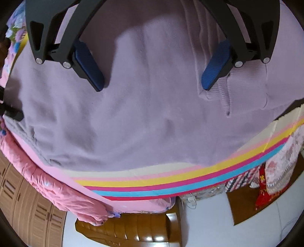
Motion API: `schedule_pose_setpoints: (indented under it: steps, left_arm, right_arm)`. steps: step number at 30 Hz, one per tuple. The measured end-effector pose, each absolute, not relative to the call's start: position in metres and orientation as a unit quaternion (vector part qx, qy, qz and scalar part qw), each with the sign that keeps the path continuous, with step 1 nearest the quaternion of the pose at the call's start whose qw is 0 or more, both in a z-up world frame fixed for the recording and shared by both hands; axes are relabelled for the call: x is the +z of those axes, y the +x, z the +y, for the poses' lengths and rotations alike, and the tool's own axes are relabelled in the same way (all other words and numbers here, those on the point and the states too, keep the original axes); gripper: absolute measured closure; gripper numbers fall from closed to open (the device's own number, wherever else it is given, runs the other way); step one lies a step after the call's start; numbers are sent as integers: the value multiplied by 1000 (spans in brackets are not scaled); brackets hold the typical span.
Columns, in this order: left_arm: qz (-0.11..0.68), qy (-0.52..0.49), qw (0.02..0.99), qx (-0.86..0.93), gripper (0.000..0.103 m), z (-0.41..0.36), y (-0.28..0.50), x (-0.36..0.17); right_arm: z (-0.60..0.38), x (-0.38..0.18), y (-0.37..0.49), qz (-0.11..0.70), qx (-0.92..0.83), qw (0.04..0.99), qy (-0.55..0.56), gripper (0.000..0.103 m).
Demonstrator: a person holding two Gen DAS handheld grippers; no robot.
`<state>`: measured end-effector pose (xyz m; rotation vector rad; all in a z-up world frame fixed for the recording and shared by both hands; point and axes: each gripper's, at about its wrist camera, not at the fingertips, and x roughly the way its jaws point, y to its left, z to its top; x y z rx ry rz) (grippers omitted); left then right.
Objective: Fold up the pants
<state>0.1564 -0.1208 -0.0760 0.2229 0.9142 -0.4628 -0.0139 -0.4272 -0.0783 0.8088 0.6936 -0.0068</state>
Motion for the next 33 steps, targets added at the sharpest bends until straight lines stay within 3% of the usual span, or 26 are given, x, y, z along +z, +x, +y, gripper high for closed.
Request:
schedule_pose_setpoints:
  steps: [4,7,11,19,25,28,33]
  left_arm:
    - [435,65,863,-250,2,-109,153,-66]
    - [391,-9,874,-289,2,-78,139,-34]
    - [353,-12,911,-212,2,-14,134,-7]
    - [399,11,917,13,2,111,142,-50]
    - [435,14,900,19,1,122,155,-67]
    - [425,-23,905,3,2,134,138,-56]
    - [350,-137,925,-48,2,168,104,-13]
  right_arm:
    - [-431,-79,-12,336,-2,856,393,61]
    - [-428,-80,-13,331,-5,860,389,62]
    - [-427,-81,-15,324,-11,860,394,62]
    - [-426,-83,-20,303,-19,859,412,63]
    - [-417,-70,-25,278,-43,860,425,68]
    - [-377,-17,-14,254,-55,913,315,69]
    - [-212,60,33,231,2,972,34,69]
